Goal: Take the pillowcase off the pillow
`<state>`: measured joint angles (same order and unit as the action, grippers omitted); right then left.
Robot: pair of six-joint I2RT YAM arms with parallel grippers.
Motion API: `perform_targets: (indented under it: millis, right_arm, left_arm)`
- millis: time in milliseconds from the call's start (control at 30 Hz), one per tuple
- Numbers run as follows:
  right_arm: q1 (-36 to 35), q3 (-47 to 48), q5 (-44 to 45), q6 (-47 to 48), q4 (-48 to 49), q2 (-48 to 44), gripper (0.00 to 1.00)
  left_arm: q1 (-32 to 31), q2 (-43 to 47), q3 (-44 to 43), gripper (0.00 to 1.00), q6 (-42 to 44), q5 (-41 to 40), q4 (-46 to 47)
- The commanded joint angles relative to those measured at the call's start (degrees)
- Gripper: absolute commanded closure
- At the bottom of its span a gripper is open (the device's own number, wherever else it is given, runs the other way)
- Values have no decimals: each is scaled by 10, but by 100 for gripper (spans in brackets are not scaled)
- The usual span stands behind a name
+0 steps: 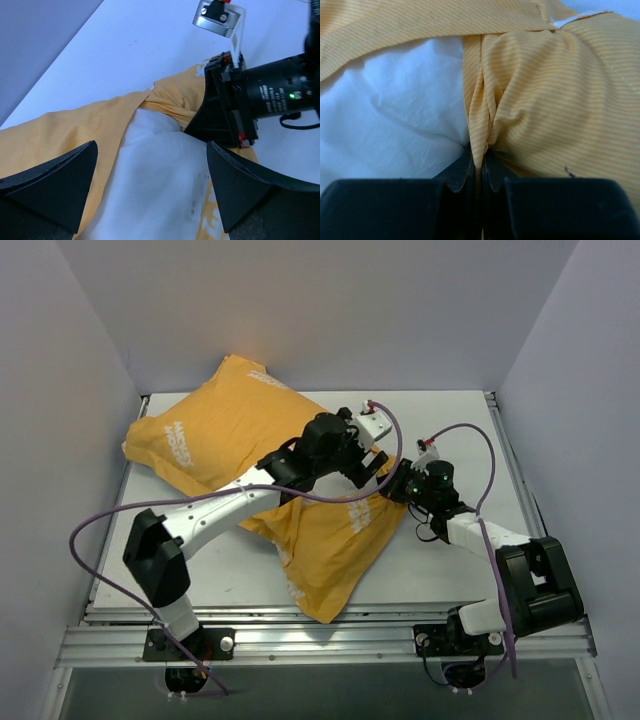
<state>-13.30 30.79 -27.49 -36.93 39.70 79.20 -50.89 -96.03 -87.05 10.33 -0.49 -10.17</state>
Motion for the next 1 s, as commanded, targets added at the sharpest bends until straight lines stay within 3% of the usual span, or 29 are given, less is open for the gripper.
perform_targets:
  millis: [0, 200, 467, 900, 967]
  right_arm:
    - [-8, 20, -40, 28, -16, -24, 100]
    - [-7, 28, -22, 52, -45, -36, 100]
    - [-8, 26, -4, 64, -61, -40, 100]
    - [-18, 48, 33, 85, -103, -46, 100]
    - [-25, 54, 41, 87, -108, -46, 100]
  left_arm:
    - [3, -65, -73, 1, 10, -21, -14]
    - [3, -132, -118, 1, -9, -53, -66]
    - [4, -159, -106, 4, -51, -83, -122]
    - [-4, -181, -80, 1, -125, -12, -140]
    - [-4, -181, -75, 21, -132, 0, -136]
